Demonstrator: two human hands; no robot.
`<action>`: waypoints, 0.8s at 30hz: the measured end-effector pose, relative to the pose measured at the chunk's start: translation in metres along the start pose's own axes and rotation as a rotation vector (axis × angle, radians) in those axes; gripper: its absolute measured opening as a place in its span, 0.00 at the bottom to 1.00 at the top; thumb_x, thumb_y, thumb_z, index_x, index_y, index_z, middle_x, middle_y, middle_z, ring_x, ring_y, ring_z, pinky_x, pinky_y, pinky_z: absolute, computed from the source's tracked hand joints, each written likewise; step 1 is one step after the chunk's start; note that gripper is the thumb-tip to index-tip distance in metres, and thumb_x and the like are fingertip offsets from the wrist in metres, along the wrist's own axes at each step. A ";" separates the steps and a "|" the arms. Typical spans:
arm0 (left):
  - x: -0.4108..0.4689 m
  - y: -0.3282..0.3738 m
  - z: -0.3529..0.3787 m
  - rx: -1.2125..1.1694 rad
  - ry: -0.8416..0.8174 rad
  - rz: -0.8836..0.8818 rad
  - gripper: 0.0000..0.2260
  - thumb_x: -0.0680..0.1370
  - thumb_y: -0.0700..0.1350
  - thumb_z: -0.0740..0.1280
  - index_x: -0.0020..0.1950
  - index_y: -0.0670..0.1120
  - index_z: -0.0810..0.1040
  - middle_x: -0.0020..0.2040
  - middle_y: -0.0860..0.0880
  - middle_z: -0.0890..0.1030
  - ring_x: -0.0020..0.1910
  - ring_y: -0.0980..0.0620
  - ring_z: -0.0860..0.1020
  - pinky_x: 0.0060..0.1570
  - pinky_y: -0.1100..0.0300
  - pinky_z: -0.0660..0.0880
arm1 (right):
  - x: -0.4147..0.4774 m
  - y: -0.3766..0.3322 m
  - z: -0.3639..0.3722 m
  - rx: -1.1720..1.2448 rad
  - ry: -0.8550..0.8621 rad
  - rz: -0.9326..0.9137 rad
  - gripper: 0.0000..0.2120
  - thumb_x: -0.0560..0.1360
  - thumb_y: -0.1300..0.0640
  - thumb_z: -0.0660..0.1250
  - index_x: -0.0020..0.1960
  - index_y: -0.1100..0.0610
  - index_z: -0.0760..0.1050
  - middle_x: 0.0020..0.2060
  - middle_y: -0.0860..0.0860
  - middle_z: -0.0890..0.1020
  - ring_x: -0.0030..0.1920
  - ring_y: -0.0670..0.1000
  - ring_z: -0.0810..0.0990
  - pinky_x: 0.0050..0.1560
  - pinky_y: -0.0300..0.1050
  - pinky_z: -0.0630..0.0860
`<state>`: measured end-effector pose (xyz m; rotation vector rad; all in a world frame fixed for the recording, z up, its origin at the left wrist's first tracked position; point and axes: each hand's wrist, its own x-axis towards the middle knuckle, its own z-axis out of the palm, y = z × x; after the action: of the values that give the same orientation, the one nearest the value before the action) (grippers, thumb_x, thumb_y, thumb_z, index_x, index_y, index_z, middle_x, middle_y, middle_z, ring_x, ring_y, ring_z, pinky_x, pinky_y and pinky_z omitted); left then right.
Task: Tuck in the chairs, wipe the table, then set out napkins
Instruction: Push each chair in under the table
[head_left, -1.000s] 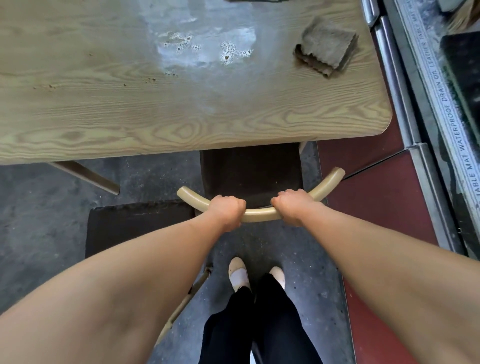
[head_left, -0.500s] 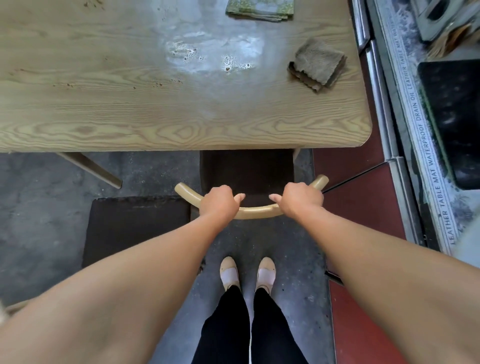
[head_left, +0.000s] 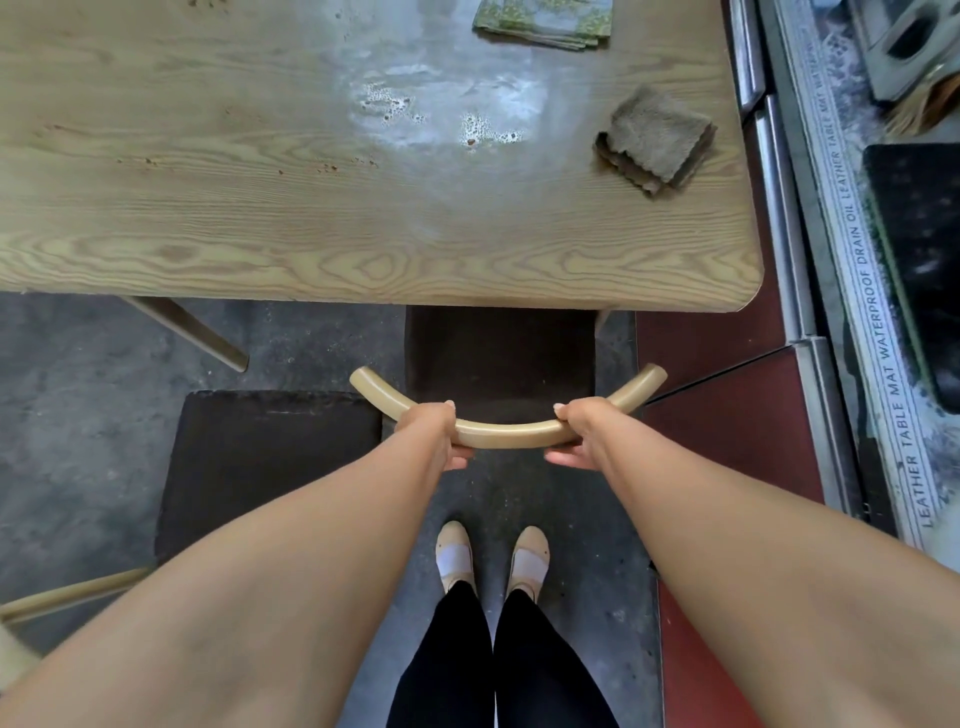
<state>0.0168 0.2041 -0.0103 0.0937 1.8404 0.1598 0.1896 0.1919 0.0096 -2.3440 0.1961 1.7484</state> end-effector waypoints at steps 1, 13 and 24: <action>0.005 0.002 0.000 -0.077 0.007 -0.002 0.19 0.80 0.47 0.65 0.68 0.39 0.69 0.57 0.40 0.81 0.46 0.42 0.83 0.27 0.48 0.79 | -0.001 -0.002 0.000 0.052 0.007 0.012 0.23 0.77 0.60 0.68 0.69 0.61 0.67 0.60 0.58 0.75 0.58 0.59 0.79 0.46 0.57 0.83; 0.007 0.058 0.006 -0.314 -0.097 0.014 0.19 0.80 0.37 0.65 0.71 0.38 0.69 0.69 0.40 0.72 0.70 0.38 0.69 0.67 0.36 0.65 | 0.008 -0.042 0.001 0.195 -0.089 -0.163 0.20 0.78 0.62 0.67 0.68 0.63 0.69 0.64 0.58 0.74 0.63 0.60 0.76 0.44 0.56 0.82; 0.041 0.095 0.027 -0.355 -0.031 -0.008 0.20 0.83 0.44 0.61 0.74 0.41 0.65 0.67 0.40 0.75 0.64 0.34 0.74 0.14 0.40 0.71 | 0.002 -0.072 0.008 0.173 -0.170 -0.186 0.16 0.80 0.61 0.62 0.68 0.60 0.71 0.64 0.61 0.75 0.62 0.64 0.77 0.45 0.57 0.81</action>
<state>0.0301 0.3056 -0.0414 -0.1576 1.7542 0.4731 0.1994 0.2634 0.0114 -2.0128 0.0946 1.7530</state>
